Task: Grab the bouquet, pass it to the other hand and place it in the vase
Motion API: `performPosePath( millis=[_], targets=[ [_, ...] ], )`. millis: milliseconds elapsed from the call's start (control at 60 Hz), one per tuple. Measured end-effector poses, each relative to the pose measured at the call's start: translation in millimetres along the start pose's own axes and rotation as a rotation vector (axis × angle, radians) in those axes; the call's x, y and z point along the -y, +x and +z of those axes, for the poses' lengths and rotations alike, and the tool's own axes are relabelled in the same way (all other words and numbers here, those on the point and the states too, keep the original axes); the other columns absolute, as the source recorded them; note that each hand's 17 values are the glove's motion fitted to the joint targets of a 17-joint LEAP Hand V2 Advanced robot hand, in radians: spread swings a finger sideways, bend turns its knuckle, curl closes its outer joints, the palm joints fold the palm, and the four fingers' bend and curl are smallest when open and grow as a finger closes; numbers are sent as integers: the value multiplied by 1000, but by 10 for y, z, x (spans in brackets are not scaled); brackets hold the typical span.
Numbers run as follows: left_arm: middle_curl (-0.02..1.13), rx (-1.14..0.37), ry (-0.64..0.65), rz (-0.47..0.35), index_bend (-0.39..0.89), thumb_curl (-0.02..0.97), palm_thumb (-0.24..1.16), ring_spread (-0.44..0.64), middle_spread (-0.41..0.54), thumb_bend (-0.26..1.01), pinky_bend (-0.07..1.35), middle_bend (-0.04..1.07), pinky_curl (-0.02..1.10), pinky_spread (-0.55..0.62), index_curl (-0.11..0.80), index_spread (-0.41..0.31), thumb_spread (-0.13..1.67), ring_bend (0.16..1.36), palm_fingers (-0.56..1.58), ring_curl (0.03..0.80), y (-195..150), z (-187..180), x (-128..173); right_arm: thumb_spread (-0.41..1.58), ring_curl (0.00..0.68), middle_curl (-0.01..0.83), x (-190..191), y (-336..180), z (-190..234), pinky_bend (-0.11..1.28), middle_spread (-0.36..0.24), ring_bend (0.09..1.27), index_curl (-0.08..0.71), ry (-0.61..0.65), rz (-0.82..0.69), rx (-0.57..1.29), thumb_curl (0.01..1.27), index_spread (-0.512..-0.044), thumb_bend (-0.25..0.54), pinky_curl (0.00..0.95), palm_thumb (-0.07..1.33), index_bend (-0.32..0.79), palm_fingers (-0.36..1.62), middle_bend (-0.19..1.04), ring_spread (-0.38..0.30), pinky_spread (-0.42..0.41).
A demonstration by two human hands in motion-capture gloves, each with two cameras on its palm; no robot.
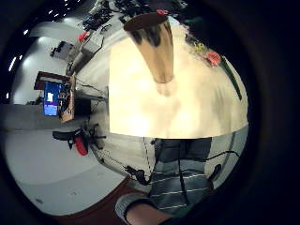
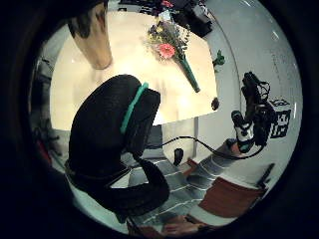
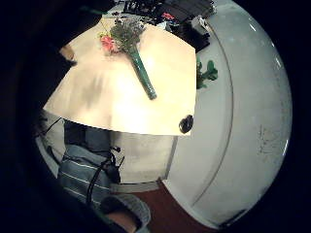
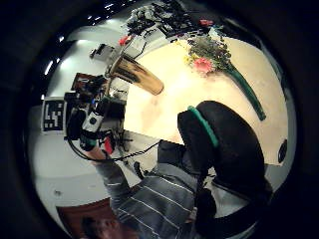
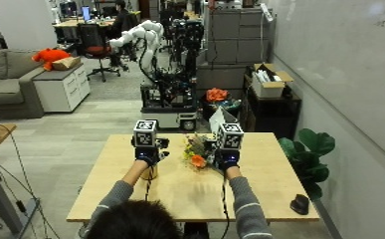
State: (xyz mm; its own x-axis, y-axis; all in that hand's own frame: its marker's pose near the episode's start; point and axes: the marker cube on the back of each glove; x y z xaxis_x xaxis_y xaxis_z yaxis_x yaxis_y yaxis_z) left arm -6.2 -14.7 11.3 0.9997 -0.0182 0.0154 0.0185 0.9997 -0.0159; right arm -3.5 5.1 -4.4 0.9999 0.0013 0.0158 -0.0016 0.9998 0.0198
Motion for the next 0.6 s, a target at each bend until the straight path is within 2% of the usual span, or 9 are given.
performPosePath(
  millis=[83, 200, 233, 317, 367, 500, 600],
  targets=[
    [137, -7, -5, 18, 234, 69, 164, 140, 71, 86, 294, 191, 142, 173, 147, -55, 753, 400, 477, 143, 72, -124, -238, 759, 120, 75, -29, 11, -7, 528, -112, 360, 80, 3, 10, 12, 87, -306, 280, 190, 424, 128, 240, 171, -17, 130],
    [186, 37, 10, -26, 210, 113, 170, 177, 87, 63, 282, 175, 196, 213, 214, -67, 984, 408, 456, 180, -66, 57, 46, 1031, 165, 126, 37, 77, 49, 559, -138, 399, 119, 9, 14, -1, 116, -370, 283, 240, 457, 134, 206, 179, -21, 158],
    [196, 47, 19, -27, 205, 124, 171, 183, 90, 55, 274, 174, 205, 220, 230, -69, 1023, 409, 451, 187, -80, 67, 82, 1081, 174, 138, -3, 70, 30, 563, -142, 405, 128, 1, 11, -11, 123, -380, 279, 249, 461, 136, 198, 180, -22, 162],
    [216, 12, 18, 4, 194, 149, 174, 193, 94, 34, 263, 173, 227, 231, 265, -72, 1091, 408, 447, 200, 41, -104, -200, 1170, 193, 167, -49, 60, -21, 566, -148, 419, 149, 8, 9, -28, 138, -394, 263, 266, 468, 139, 190, 185, -23, 169],
    [227, 5, 18, 5, 190, 162, 176, 197, 95, 21, 258, 170, 239, 235, 283, -73, 1118, 406, 445, 207, 54, -121, -237, 1207, 201, 181, -34, 51, -39, 566, -150, 425, 160, 20, 12, -22, 146, -399, 252, 274, 472, 141, 186, 183, -23, 167],
    [251, -11, 31, -4, 184, 192, 183, 202, 97, -9, 248, 174, 266, 242, 317, -75, 1158, 402, 442, 223, -62, 143, 103, 1265, 221, 216, 273, 179, 89, 568, -145, 430, 180, 1, 38, -49, 165, -405, 221, 294, 484, 136, 182, 190, -24, 166],
    [266, -66, 25, 13, 180, 209, 183, 204, 98, -15, 241, 171, 282, 245, 335, -75, 1173, 400, 438, 233, -83, 303, 168, 1288, 234, 236, 397, 189, 121, 572, -143, 439, 190, 7, 60, -53, 177, -407, 197, 306, 493, 133, 181, 188, -24, 168]
  ],
)
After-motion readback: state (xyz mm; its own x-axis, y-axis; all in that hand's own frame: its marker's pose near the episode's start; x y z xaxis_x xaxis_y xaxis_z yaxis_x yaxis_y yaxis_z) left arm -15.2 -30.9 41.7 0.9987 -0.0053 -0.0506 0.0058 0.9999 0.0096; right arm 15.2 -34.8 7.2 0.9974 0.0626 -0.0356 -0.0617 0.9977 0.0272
